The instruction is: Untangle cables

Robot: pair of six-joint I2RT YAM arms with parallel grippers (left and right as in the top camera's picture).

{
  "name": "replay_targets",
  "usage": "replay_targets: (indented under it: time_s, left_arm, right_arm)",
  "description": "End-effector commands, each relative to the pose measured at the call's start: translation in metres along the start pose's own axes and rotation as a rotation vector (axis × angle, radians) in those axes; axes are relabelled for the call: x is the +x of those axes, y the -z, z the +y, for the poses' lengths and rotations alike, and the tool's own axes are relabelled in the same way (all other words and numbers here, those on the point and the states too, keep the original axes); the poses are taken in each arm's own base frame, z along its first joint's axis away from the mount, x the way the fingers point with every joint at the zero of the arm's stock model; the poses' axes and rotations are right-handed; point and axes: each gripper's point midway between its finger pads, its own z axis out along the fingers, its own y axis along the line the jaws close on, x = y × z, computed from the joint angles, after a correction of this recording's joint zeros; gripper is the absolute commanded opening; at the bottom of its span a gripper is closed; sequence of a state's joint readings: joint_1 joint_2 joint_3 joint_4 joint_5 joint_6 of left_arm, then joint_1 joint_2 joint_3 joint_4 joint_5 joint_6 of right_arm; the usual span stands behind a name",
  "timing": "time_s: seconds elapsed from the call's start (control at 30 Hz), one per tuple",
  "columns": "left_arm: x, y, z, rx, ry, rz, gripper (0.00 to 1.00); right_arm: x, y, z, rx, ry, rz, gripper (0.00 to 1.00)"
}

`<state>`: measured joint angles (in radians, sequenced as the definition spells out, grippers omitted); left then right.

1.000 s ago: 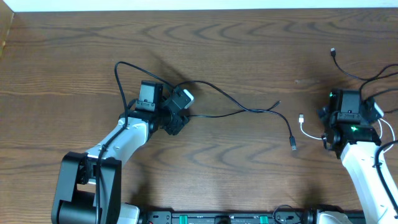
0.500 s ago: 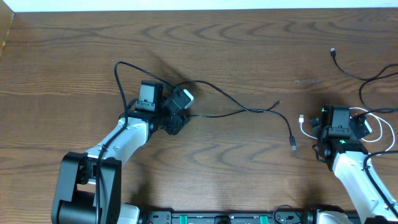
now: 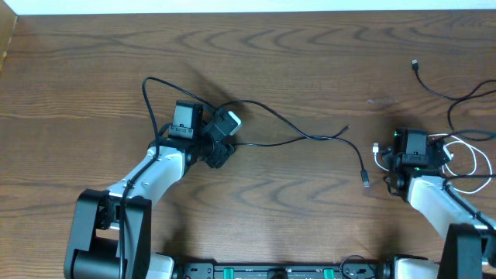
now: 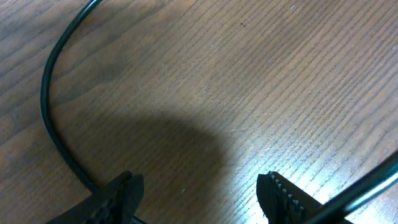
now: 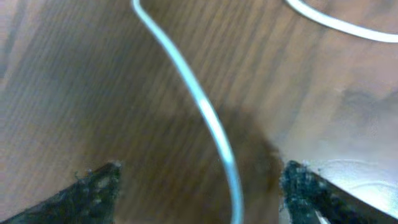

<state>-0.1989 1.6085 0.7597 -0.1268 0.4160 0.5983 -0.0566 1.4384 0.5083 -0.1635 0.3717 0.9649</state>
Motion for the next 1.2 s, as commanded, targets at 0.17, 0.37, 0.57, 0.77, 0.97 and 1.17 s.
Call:
replay_targets:
  time_s: [0.17,0.37,0.57,0.77,0.97,1.17]
  left_arm:
    - [0.003,-0.001,0.0,0.004,0.021,0.007,0.64]
    - [0.003,-0.001,0.0,0.004,0.021,0.007,0.64]
    - [0.003,-0.001,0.0,0.004,0.021,0.007,0.63]
    - [0.003,-0.001,0.0,0.004,0.021,0.008,0.58]
    - [0.003,-0.001,0.0,0.004,0.021,0.008,0.57]
    - [0.004,-0.001,0.0,0.006,0.023,0.011,0.57]
  right_arm:
    - [-0.001,-0.003,0.021,-0.09,0.098,-0.008,0.03]
    - [-0.006,0.005,0.038,-0.152,0.151,-0.002,0.01]
    - [-0.059,0.065,0.079,-0.303,0.25,-0.137,0.01]
    - [-0.154,0.18,0.111,-0.472,0.313,-0.486,0.01]
    - [-0.217,0.238,0.099,-0.482,0.218,-0.668,0.01]
    - [-0.246,0.216,0.072,-0.37,0.157,-0.685,0.01]
